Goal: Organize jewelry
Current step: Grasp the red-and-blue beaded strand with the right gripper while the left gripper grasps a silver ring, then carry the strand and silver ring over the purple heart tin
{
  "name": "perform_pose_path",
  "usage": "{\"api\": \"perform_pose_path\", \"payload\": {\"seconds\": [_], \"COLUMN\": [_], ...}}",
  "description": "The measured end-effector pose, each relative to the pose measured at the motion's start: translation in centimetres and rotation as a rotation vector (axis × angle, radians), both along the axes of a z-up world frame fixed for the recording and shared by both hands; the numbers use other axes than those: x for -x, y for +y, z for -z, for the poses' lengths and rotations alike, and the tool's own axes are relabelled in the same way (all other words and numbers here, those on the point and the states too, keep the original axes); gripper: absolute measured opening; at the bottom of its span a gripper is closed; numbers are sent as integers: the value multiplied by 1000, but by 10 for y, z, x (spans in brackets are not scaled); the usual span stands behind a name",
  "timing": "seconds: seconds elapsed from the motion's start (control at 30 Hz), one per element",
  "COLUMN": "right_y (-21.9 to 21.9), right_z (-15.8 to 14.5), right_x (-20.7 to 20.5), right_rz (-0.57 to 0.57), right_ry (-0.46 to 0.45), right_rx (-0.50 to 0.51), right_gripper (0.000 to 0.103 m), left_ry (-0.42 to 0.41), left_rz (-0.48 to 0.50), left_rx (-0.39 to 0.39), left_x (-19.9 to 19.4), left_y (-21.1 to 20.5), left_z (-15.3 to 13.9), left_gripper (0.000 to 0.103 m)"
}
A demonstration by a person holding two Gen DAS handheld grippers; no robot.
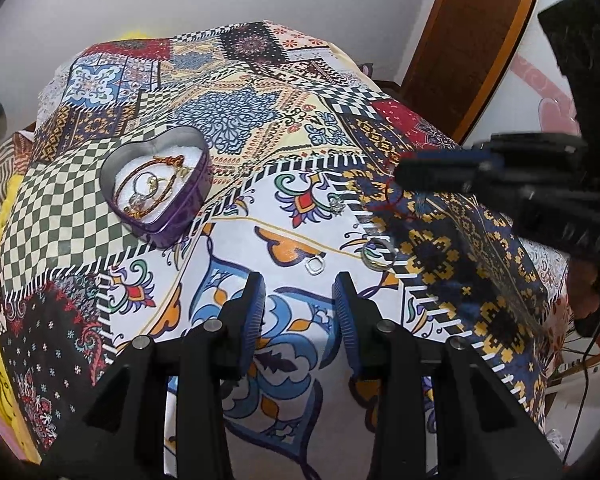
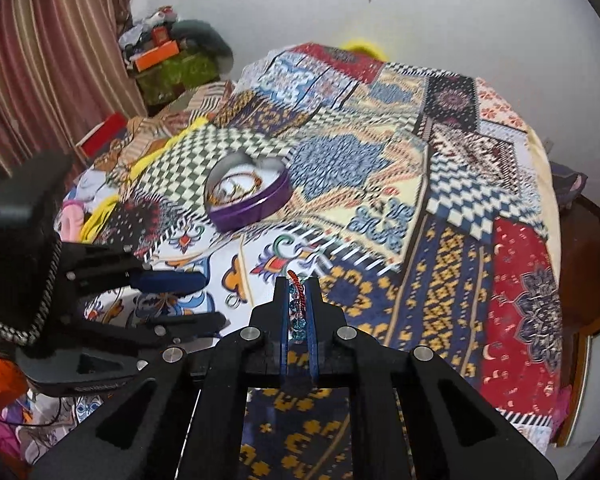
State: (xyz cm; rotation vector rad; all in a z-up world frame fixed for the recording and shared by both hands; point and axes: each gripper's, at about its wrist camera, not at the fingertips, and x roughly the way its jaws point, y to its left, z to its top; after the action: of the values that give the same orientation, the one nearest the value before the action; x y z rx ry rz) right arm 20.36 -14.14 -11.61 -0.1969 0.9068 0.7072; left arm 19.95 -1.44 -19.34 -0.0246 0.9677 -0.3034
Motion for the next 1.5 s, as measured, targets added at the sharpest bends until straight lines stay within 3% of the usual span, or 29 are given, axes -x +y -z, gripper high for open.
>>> {"api": "perform_pose_path", "payload": {"seconds": [0.17,0.43,0.93,1.5], "right_y": [-2,-3,5,51], "right_z": [-4,2,-20,-46], "right_x": [-2,-1,-4,-18], "right_rz": [17,16,20,-28], "right_ry": [-6,8,-22,-80], "right_rx": [-18,-17,-81,-130], "right_gripper": [7,7,7,7], "left_ry": [-11,-13,-76,-188], "left_rz": [5,-14,-66,-157], "left_rx": [-12,-9,-17,-24], "left_x": [-4,-13,1,-3], "left_y": [-7,-9,4,49], "left_z": [3,6,-17,-58], "left_gripper": [35,9,9,9]}}
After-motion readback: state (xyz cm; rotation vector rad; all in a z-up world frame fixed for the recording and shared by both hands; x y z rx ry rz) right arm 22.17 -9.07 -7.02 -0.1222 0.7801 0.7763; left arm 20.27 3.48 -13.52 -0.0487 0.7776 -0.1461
